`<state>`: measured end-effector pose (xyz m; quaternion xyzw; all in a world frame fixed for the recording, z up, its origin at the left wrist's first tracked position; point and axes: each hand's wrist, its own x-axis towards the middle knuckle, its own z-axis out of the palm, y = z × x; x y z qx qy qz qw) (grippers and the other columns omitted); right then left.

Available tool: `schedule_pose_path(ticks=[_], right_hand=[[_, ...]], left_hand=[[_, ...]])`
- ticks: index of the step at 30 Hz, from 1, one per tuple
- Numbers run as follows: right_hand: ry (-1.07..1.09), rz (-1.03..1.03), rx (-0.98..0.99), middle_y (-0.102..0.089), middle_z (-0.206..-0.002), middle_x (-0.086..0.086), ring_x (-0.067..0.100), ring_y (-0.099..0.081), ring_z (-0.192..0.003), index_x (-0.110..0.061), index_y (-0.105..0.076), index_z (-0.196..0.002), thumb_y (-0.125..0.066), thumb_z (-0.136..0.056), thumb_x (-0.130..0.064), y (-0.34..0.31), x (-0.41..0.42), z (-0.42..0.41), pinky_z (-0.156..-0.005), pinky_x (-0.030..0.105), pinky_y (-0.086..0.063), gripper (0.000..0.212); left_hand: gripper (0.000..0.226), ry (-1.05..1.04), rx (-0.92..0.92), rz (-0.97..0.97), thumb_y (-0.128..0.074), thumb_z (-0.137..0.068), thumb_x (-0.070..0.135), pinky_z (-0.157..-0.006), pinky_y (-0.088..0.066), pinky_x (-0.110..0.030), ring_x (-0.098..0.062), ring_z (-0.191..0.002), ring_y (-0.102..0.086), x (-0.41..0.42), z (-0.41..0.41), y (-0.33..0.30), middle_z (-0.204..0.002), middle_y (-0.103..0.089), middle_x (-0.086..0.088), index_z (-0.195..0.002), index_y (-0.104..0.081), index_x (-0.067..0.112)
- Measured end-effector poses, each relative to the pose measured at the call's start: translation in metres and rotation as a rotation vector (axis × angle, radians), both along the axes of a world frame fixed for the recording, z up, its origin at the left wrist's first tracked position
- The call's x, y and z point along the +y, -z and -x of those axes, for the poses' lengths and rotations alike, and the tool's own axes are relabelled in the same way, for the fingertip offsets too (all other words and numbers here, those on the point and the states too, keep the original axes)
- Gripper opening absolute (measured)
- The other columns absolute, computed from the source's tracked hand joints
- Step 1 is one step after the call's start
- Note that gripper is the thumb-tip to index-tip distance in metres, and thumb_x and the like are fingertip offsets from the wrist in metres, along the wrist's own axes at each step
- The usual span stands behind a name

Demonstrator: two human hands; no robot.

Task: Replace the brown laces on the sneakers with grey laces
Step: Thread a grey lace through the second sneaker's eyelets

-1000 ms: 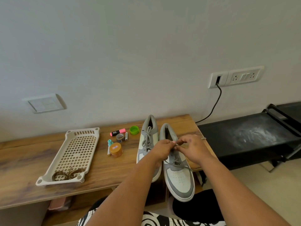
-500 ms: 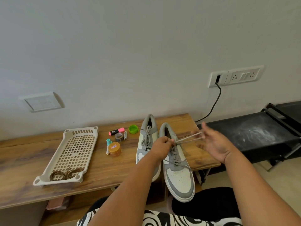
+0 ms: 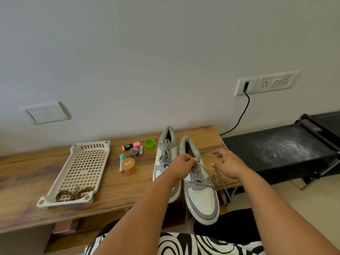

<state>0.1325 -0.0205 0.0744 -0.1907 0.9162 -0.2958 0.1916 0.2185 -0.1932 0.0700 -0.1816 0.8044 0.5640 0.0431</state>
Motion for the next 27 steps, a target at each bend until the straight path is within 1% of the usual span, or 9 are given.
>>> schedule_pose_path(ticks=[2,5,9,11,15,17,21,24,27], right_hand=[[-0.079,0.100,-0.102,-0.055,-0.115,-0.010,0.009,-0.054,-0.105,-0.028,-0.057,-0.117,-0.074,-0.083,-0.038,-0.007,-0.015,-0.008,-0.088,0.027,-0.046,0.039],[-0.145,0.078,-0.068,-0.065,-0.097,-0.002,0.011,-0.060,-0.090,-0.026,-0.059,-0.107,-0.077,-0.081,-0.039,-0.010,-0.029,-0.016,-0.074,0.026,-0.049,0.034],[-0.086,0.240,-0.055,-0.069,-0.091,0.014,0.022,-0.064,-0.082,-0.023,-0.067,-0.099,-0.075,-0.084,-0.023,-0.003,-0.025,-0.018,-0.084,0.039,-0.056,0.016],[-0.066,0.253,-0.036,-0.065,-0.086,0.011,0.014,-0.057,-0.076,-0.024,-0.070,-0.100,-0.076,-0.084,-0.022,-0.006,-0.016,-0.013,-0.076,0.030,-0.055,0.018],[-0.031,0.227,0.003,-0.055,-0.078,-0.004,0.008,-0.050,-0.072,-0.023,-0.070,-0.094,-0.075,-0.084,-0.021,-0.004,-0.003,-0.007,-0.058,0.012,-0.040,0.012],[-0.028,0.217,0.024,-0.058,-0.078,-0.005,0.009,-0.051,-0.073,-0.024,-0.068,-0.082,-0.075,-0.084,-0.022,0.000,-0.006,-0.006,-0.059,0.015,-0.039,0.007],[-0.016,0.200,0.063,-0.057,-0.076,-0.006,0.011,-0.051,-0.073,-0.024,-0.066,-0.078,-0.073,-0.086,-0.022,0.005,-0.015,-0.003,-0.061,0.020,-0.039,0.011],[-0.052,0.164,0.010,-0.060,-0.077,-0.005,0.013,-0.054,-0.077,-0.023,-0.069,-0.090,-0.075,-0.084,-0.025,0.008,-0.016,-0.001,-0.068,0.022,-0.045,0.008],[-0.101,0.139,-0.056,-0.067,-0.097,-0.004,0.012,-0.060,-0.095,-0.026,-0.062,-0.111,-0.081,-0.078,-0.028,0.010,-0.015,0.001,-0.085,0.027,-0.049,0.038]], left_hand=[[0.028,-0.011,0.004,0.027,-0.054,-0.101,0.025,-0.063,-0.035,-0.027,-0.012,-0.065,-0.042,0.001,-0.001,0.001,-0.070,-0.049,0.002,-0.073,-0.053,0.019],[0.026,-0.031,0.017,0.017,-0.055,-0.099,0.022,-0.069,-0.039,-0.029,-0.016,-0.073,-0.049,0.004,-0.003,0.001,-0.075,-0.059,0.000,-0.074,-0.057,0.018],[0.016,-0.002,0.001,0.079,-0.053,-0.100,0.029,-0.072,-0.042,-0.028,-0.012,-0.081,-0.053,0.006,-0.010,-0.009,-0.086,-0.061,0.003,-0.106,-0.058,0.014],[0.024,0.103,-0.052,0.200,-0.051,-0.101,0.033,-0.070,-0.040,-0.027,-0.013,-0.085,-0.052,-0.002,-0.017,-0.019,-0.098,-0.057,0.000,-0.119,-0.053,0.017],[0.024,0.237,-0.108,0.440,-0.045,-0.104,0.026,-0.076,-0.040,-0.027,-0.013,-0.089,-0.053,-0.034,-0.035,-0.037,-0.104,-0.061,0.002,-0.113,-0.065,0.017],[0.024,0.223,-0.154,0.548,-0.046,-0.103,0.025,-0.071,-0.040,-0.027,-0.012,-0.083,-0.052,-0.052,-0.043,-0.038,-0.094,-0.060,0.003,-0.110,-0.067,0.016],[0.022,0.289,-0.329,0.641,-0.051,-0.101,0.024,-0.089,-0.044,-0.033,-0.020,-0.104,-0.056,-0.065,-0.047,-0.028,-0.117,-0.063,-0.004,-0.112,-0.068,0.017],[0.031,0.395,-0.397,0.683,-0.052,-0.100,0.032,-0.091,-0.044,-0.033,-0.020,-0.108,-0.058,-0.051,-0.041,-0.025,-0.123,-0.064,-0.005,-0.124,-0.062,0.014],[0.040,0.337,-0.258,0.753,-0.051,-0.100,0.039,-0.095,-0.042,-0.035,-0.025,-0.120,-0.053,-0.033,-0.027,-0.013,-0.132,-0.057,-0.007,-0.133,-0.051,0.016]])
